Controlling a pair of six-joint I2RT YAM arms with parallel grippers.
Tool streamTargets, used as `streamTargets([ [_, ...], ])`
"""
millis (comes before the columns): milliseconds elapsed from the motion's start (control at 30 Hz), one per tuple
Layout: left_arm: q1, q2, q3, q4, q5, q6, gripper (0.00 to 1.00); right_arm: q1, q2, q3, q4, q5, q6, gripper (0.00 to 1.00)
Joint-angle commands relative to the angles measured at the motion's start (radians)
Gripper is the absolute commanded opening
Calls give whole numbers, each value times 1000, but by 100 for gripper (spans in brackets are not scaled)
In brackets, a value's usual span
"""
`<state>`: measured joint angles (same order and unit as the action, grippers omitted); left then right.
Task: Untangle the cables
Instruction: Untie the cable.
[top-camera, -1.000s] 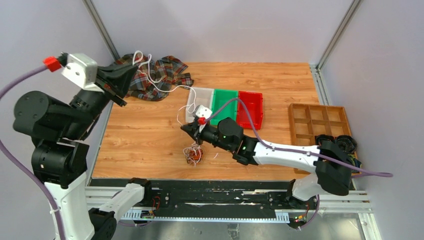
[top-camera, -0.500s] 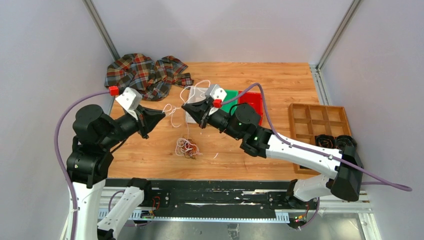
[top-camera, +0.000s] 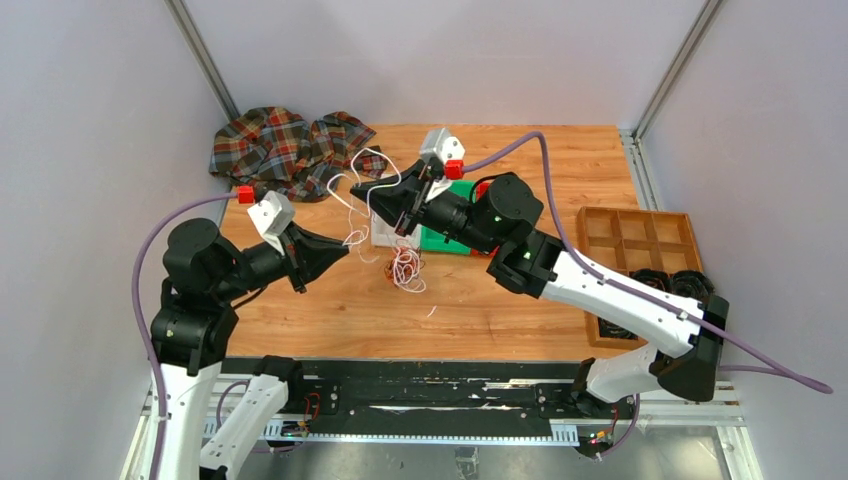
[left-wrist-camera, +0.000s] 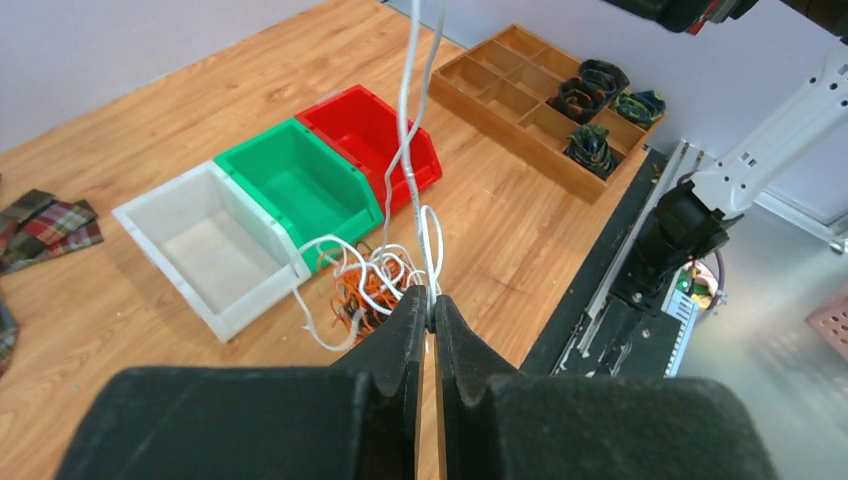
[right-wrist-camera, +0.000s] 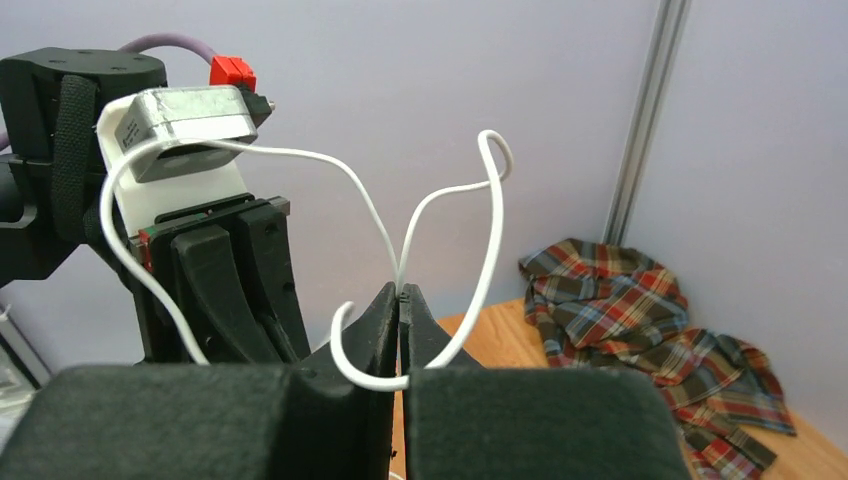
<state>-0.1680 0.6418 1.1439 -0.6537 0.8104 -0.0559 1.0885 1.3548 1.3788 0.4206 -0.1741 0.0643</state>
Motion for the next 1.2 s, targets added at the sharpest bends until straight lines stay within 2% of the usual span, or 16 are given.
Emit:
streamTargets([
  [0,-5,-56,-60,126,33,-88,10,-7,27,38,4,-53,59,1],
  [133,-7,-103,-144,233,42,-150,22,-6,49,47,2,-87,87,1],
  [267,-6,-126,-220,265,47,-161,35,3,65,45,3,-102,116,1],
  [400,-6,-144,-264,328,51,-203,44,18,74,29,24,-109,138,1],
  [600,-5,-160,-288,361,-95,-167,43,37,88,34,37,-124,163,1],
  [867,-7,-111,-298,384,-25,-222,42,51,122,59,49,-158,203,1],
  [1000,-6,-99,-302,398,-25,-234,37,51,127,52,52,-165,211,1],
  [1167,-6,-102,-318,441,-20,-278,2,51,118,43,55,-184,214,1],
])
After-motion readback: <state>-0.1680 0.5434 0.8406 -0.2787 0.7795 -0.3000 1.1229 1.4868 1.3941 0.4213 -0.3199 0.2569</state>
